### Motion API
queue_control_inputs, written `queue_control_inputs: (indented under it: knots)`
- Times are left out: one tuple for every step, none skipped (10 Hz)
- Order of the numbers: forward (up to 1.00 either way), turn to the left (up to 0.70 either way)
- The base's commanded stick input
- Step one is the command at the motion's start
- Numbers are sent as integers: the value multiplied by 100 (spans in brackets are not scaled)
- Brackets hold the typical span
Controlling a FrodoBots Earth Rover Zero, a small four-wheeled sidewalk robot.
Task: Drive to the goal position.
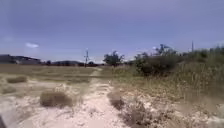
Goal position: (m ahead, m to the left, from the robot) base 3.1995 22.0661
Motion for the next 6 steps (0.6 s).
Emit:
queue_control_inputs:
  knots:
    - [70, 27]
    - [70, 27]
    - [70, 27]
    - [70, 27]
    - [70, 27]
    - [70, 27]
